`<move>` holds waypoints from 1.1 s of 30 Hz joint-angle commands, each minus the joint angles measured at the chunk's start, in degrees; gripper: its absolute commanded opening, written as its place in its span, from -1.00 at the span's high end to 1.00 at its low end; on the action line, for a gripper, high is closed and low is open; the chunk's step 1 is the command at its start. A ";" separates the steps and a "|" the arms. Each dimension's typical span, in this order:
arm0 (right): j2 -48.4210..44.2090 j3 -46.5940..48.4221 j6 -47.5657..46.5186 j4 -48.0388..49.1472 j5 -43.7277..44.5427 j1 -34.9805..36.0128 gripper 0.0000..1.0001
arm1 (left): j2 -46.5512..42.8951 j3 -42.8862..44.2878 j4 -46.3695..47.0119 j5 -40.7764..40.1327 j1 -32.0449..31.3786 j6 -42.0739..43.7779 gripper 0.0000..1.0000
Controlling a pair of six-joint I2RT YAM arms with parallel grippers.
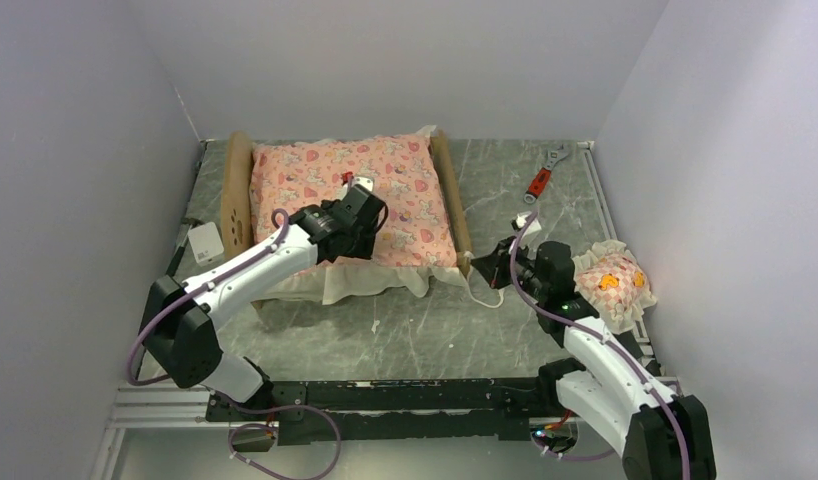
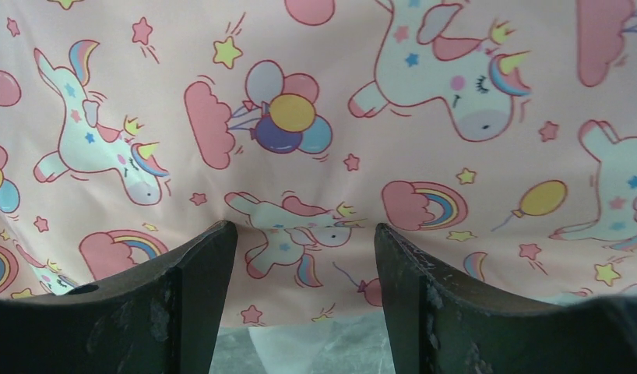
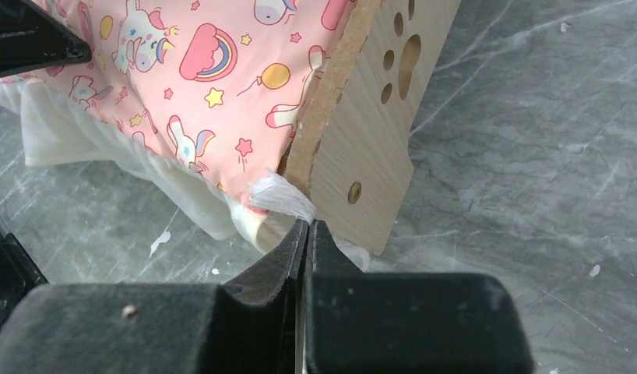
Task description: Set up the pet bed
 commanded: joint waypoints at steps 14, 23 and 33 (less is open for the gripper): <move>-10.76 16.58 -3.59 -19.11 3.94 0.20 1.00 | -4.23 -6.78 2.62 2.06 6.17 -1.30 -0.42; -8.80 25.37 -4.33 -17.32 3.11 0.20 1.00 | -5.01 -9.20 3.46 2.57 7.18 -1.73 -0.42; 4.74 34.63 -2.12 -5.64 -7.81 0.39 1.00 | -5.47 -9.14 4.12 4.01 7.28 -2.26 -0.42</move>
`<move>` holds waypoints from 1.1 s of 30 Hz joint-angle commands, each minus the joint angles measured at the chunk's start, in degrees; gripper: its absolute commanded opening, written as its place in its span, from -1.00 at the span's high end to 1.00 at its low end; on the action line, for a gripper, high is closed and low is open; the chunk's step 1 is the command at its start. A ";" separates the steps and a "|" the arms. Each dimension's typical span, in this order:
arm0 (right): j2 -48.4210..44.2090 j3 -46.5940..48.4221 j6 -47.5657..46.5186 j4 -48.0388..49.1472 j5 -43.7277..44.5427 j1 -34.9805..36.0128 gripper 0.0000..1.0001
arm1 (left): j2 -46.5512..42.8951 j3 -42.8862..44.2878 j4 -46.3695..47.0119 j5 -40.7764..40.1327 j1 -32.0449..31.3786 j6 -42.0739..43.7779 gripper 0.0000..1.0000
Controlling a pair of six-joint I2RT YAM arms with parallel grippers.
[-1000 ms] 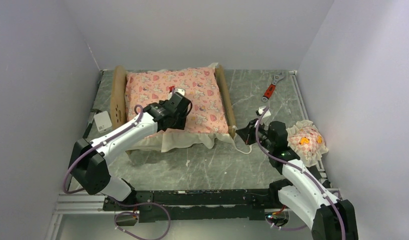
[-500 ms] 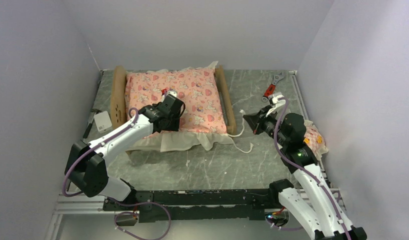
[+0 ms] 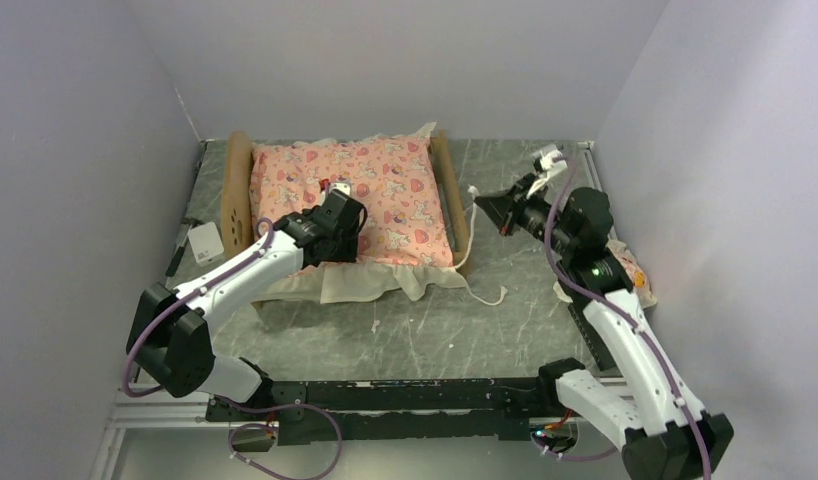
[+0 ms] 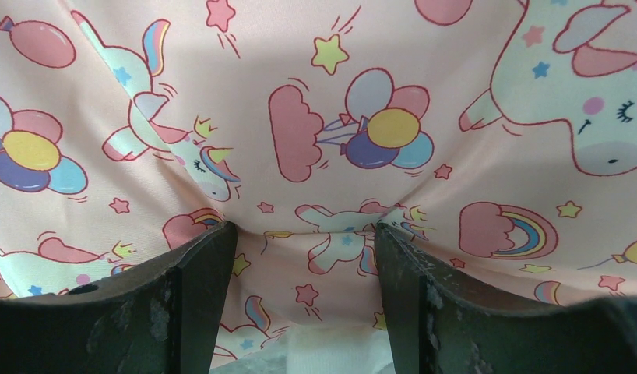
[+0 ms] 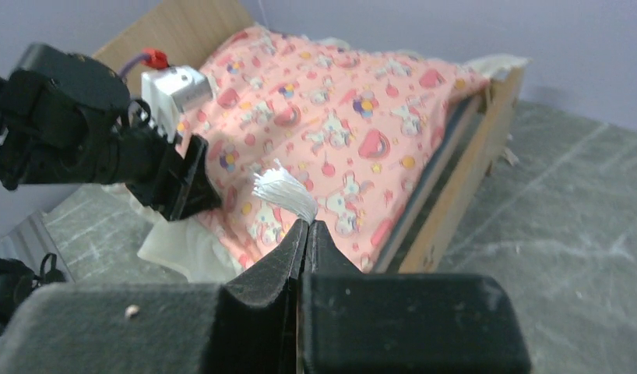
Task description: Set up the pet bed
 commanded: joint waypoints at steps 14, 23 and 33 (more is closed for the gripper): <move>21.23 4.14 -5.03 9.20 -0.14 3.47 1.00 | -2.45 0.00 0.68 3.23 0.44 -1.01 -0.42; 21.41 -2.86 -4.06 8.16 4.96 3.83 1.00 | -3.06 0.54 0.17 3.24 0.44 -0.73 -0.42; 16.45 -2.37 -4.57 -2.62 11.04 6.83 0.84 | -4.01 2.81 -1.16 5.32 0.44 -0.42 -0.42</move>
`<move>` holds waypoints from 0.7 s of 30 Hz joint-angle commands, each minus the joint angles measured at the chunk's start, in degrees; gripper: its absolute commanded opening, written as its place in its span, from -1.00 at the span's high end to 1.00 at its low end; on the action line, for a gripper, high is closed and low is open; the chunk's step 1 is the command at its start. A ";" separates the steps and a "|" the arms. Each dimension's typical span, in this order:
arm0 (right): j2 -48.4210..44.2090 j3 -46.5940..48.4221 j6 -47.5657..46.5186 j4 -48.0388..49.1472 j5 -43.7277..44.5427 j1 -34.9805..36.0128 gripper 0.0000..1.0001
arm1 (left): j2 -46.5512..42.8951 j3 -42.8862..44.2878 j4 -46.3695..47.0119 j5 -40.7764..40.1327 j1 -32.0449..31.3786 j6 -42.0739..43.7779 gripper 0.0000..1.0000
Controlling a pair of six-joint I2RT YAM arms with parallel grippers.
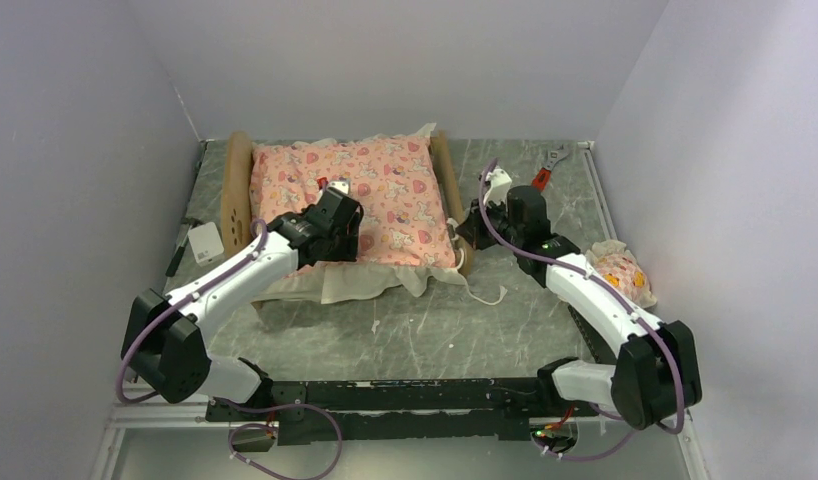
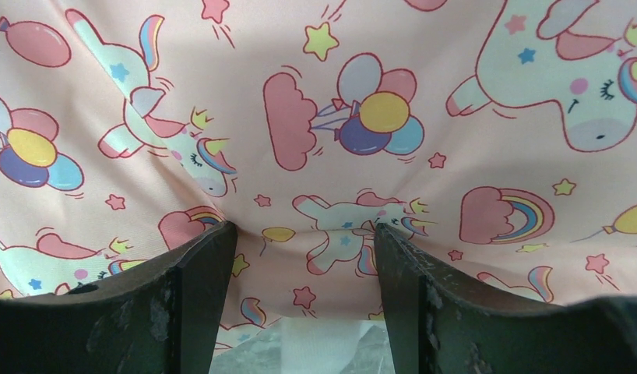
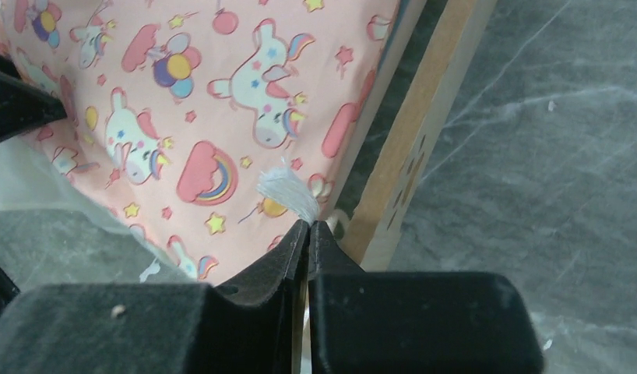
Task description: Set up the pet bed
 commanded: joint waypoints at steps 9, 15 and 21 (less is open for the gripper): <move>-9.73 0.78 -1.59 -12.04 7.15 2.58 0.35 | -2.11 4.13 -1.75 2.71 0.17 0.20 -0.43; -10.22 -0.39 -0.94 -12.50 11.15 2.58 0.16 | -3.15 5.24 -3.26 3.24 0.18 0.58 -0.43; -6.26 0.46 1.38 -12.35 12.65 2.58 0.09 | -4.97 6.50 -5.08 3.37 0.20 1.09 -0.44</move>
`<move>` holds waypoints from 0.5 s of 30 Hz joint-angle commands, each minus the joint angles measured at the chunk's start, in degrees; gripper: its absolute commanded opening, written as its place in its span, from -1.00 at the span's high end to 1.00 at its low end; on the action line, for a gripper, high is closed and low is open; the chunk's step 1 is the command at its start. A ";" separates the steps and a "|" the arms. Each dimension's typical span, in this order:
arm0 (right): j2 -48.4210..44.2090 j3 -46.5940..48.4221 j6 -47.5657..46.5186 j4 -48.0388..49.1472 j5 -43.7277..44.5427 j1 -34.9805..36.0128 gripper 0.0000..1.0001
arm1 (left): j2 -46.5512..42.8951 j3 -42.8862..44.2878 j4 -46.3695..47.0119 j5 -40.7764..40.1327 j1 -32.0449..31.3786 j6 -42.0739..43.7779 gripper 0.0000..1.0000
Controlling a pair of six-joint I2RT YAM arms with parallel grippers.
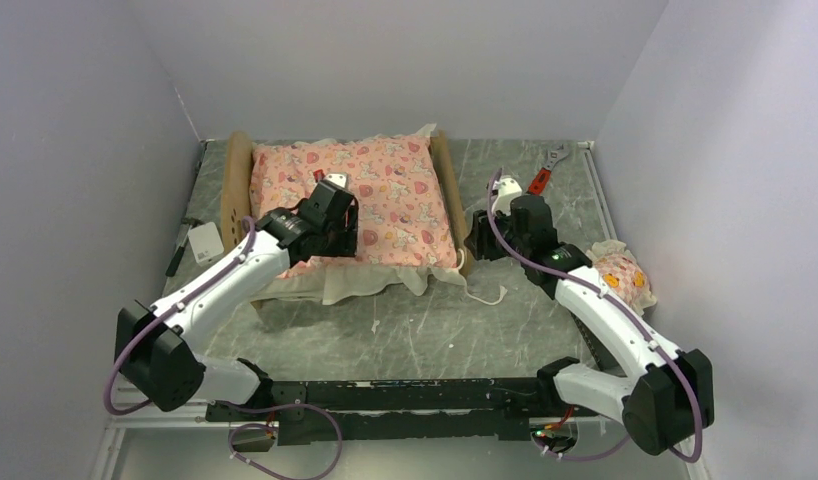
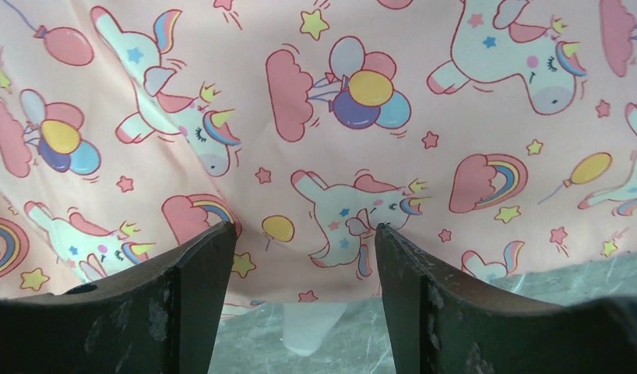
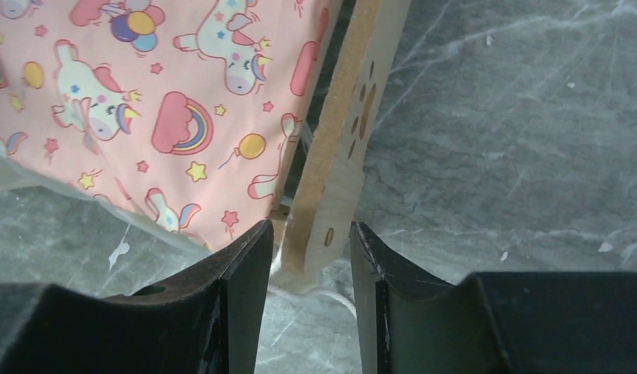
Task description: Set up the pet bed
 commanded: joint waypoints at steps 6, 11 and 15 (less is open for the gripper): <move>5.80 -0.50 3.66 5.02 2.26 0.32 0.22 | -4.48 3.55 -2.86 1.63 0.18 1.07 -0.44; 10.44 2.82 1.70 7.18 1.67 0.43 0.72 | -5.41 4.15 -3.79 2.67 0.17 2.15 -0.44; 15.15 7.88 -2.65 7.18 4.62 0.44 0.86 | -6.00 4.82 -4.86 3.49 0.17 3.04 -0.44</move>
